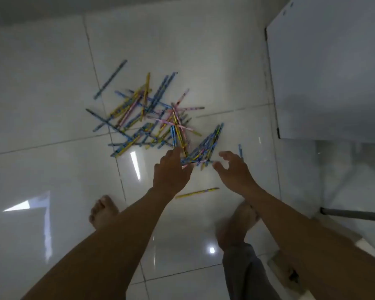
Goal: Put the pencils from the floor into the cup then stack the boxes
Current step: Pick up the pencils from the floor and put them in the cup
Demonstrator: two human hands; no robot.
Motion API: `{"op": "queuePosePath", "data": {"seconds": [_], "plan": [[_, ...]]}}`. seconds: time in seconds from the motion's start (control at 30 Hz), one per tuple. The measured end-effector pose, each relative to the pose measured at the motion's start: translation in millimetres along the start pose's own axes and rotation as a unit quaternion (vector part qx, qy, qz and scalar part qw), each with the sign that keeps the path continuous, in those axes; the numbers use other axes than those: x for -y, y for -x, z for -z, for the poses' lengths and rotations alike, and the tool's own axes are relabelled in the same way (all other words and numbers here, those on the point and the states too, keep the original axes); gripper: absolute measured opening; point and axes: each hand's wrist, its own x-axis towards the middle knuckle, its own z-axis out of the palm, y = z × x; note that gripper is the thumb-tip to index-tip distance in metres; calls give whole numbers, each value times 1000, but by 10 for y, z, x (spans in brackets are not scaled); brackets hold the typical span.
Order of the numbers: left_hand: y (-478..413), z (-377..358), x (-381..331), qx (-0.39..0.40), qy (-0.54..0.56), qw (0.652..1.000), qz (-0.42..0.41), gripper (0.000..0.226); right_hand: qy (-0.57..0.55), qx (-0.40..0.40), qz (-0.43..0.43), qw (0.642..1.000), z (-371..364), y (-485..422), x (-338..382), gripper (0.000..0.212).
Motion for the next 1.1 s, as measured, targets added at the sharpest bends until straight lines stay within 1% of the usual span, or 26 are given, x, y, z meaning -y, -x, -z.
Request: {"op": "queuePosePath", "data": {"seconds": [0.2,0.3,0.37,0.47,0.57,0.63,0.7,0.77,0.87,0.97,1.1], "plan": [[-397,-706,273,-33,-64,997,27,71,12,-20,-9,1000,-404,-489,-395,44],[-563,-934,400,-51,-103,993,22,81,6,-61,-19,998,-488,-645,-588,46],[-649,-1054,451,-53,-124,991,19,82,18,-96,-35,995,-493,-720,-719,49],[-734,-1186,513,-64,-181,981,12,72,56,-145,-85,984,-457,-826,-922,55],[-803,-1276,580,-74,-234,969,-1,64,48,-176,-150,972,-429,-955,-1104,60],[-834,-1306,622,-75,-260,962,-19,57,39,-185,-187,964,-441,-1006,-1186,58],[-866,-1318,668,-77,-284,955,-30,49,47,-191,-199,960,-470,-1039,-1247,50],[-897,-1323,708,-70,-298,951,-41,39,45,-199,-190,960,-506,-1070,-1295,42],[-917,-1323,731,-63,-307,949,-48,28,1,-192,-162,968,-537,-1090,-1310,35],[-909,-1318,721,-59,-295,953,-46,23,-29,-183,-117,976,-584,-1070,-1233,32],[-884,-1295,705,-60,-256,964,-47,21,-71,-159,-81,981,-676,-1119,-986,32]]}}
